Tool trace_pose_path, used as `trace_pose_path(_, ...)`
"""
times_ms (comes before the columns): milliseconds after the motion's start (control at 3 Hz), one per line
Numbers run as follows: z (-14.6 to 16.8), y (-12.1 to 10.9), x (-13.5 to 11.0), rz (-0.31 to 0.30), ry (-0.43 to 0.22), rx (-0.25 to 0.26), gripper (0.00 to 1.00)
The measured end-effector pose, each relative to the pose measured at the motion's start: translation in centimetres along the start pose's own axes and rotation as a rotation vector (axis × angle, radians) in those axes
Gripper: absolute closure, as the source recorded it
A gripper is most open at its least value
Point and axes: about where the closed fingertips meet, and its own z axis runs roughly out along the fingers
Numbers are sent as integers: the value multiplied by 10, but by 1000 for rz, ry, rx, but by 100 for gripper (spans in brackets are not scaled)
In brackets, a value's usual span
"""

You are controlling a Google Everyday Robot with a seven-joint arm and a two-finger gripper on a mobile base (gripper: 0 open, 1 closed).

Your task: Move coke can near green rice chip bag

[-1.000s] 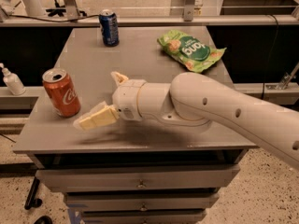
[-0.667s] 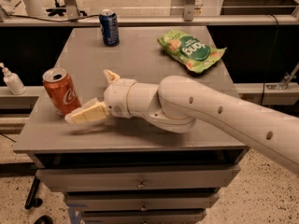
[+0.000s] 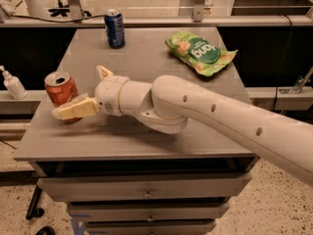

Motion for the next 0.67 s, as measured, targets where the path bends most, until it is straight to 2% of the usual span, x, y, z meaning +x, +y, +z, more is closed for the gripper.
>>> trace_pose_path(333, 9, 8, -19, 7, -22, -25, 16)
trace_pose_path(667, 16, 21, -26, 49, -33, -50, 40)
